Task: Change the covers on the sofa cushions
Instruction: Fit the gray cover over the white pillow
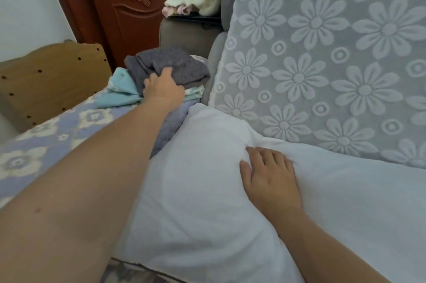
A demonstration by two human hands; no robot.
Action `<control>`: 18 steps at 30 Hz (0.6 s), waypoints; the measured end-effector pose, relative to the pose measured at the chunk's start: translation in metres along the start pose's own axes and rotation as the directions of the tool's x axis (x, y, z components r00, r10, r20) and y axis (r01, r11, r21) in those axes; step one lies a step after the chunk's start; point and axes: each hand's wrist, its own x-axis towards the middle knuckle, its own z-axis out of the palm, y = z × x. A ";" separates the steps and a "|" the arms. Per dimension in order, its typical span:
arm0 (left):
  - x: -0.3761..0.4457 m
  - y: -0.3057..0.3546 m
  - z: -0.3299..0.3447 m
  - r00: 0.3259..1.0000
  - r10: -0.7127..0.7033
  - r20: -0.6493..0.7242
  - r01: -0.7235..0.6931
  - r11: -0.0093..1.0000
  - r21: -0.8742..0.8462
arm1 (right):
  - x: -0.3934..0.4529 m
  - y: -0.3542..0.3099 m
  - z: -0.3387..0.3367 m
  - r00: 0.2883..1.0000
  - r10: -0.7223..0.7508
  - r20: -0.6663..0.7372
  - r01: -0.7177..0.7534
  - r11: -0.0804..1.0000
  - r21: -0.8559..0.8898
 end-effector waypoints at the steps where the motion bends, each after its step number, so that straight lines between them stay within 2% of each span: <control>1: 0.004 0.001 -0.001 1.000 -0.008 -0.021 0.006 0.998 -0.064 | 0.000 0.001 0.000 1.000 0.003 -0.016 -0.003 1.000 0.004; 3: 0.001 0.002 -0.011 0.993 0.014 -0.117 -0.027 0.993 -0.115 | 0.001 0.000 -0.002 0.999 0.009 -0.034 -0.009 1.000 0.004; 6: -0.024 0.008 -0.038 0.966 0.100 -0.240 -0.115 0.992 -0.048 | -0.003 -0.001 -0.005 0.998 0.048 0.038 -0.049 0.998 0.026; 8: -0.053 0.022 -0.071 0.925 0.237 -0.296 -0.256 0.966 -0.026 | -0.008 -0.002 -0.018 0.991 0.066 0.119 -0.073 0.996 0.056; 10: -0.091 0.043 -0.109 0.873 0.358 -0.332 -0.404 0.912 -0.077 | -0.015 -0.007 -0.042 0.978 0.078 0.195 -0.102 0.988 0.116; 13: -0.151 0.080 -0.171 0.819 0.450 -0.356 -0.533 0.827 -0.180 | -0.025 -0.011 -0.097 0.957 0.012 0.288 -0.098 0.953 0.288; 15: -0.192 0.109 -0.213 0.777 0.479 -0.408 -0.607 0.742 -0.284 | -0.039 -0.014 -0.149 0.951 -0.009 0.310 -0.149 0.863 0.483; 18: -0.251 0.156 -0.266 0.763 0.469 -0.444 -0.645 0.587 -0.489 | -0.073 -0.015 -0.245 0.948 0.149 0.280 -0.315 0.553 0.771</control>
